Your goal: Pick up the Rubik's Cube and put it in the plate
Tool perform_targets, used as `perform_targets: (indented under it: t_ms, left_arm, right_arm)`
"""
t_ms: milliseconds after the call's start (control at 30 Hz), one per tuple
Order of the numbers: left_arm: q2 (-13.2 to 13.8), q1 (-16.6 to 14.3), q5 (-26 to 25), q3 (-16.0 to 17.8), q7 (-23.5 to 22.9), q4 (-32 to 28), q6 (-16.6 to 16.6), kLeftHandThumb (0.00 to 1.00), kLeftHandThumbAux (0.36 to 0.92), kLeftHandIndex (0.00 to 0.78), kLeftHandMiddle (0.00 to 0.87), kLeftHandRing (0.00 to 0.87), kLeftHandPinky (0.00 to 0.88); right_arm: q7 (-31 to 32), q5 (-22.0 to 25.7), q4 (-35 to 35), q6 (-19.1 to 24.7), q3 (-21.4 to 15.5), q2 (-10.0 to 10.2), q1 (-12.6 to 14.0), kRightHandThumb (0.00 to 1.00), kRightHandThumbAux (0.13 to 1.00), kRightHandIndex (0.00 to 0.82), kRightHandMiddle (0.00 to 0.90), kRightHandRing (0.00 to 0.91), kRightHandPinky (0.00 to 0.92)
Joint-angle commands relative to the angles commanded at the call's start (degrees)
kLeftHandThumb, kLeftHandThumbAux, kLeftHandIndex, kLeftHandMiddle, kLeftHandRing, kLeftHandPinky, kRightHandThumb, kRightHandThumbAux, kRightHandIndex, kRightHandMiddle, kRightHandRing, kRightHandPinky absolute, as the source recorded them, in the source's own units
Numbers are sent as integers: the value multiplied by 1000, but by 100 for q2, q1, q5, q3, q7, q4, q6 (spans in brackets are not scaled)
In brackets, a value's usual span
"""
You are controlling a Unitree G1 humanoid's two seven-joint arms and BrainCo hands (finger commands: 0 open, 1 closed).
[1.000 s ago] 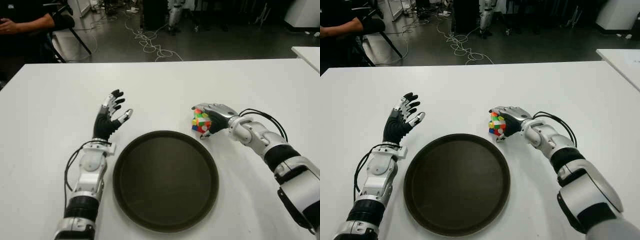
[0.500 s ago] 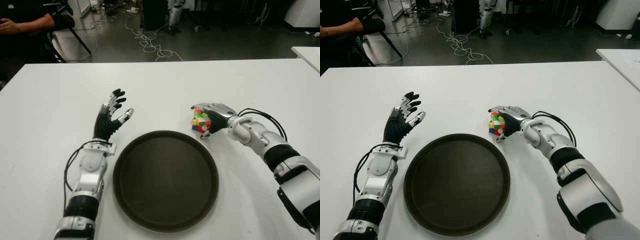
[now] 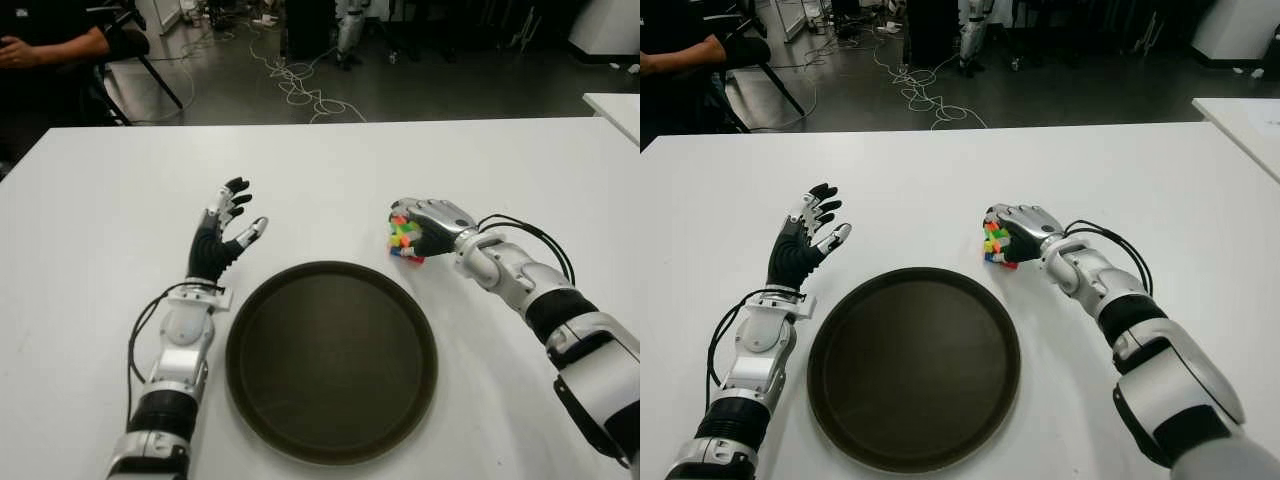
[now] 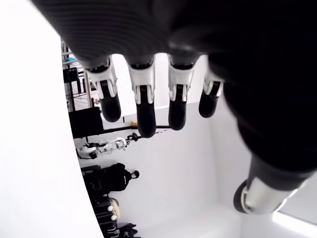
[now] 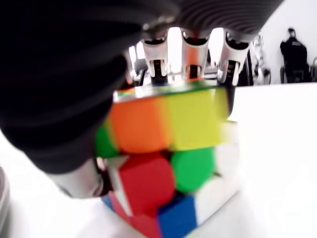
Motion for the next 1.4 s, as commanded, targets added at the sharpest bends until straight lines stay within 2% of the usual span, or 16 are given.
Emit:
perform_targets:
  t_ms: [500, 800, 1200, 1400]
  left_arm:
    - [23, -4, -34, -19, -41, -11, 31, 25, 636, 78, 141, 128, 119]
    - [3, -6, -26, -25, 13, -17, 42, 30, 658, 79, 145, 134, 123]
    - [42, -10, 27, -50, 42, 0, 3, 29, 631, 81, 150, 138, 127]
    - [54, -2, 40, -57, 64, -27, 34, 32, 659, 83, 148, 133, 119]
  right_arm:
    - [-96, 80, 5, 119, -75, 50, 7, 694, 740, 413, 515, 550, 557]
    - [-290, 115, 32, 57, -155, 67, 37, 694, 739, 414, 513, 548, 563]
    - [-350, 103, 57, 35, -193, 73, 42, 694, 739, 412, 493, 519, 530]
    - [-521, 79, 162, -71, -179, 91, 26, 693, 738, 413, 490, 515, 513]
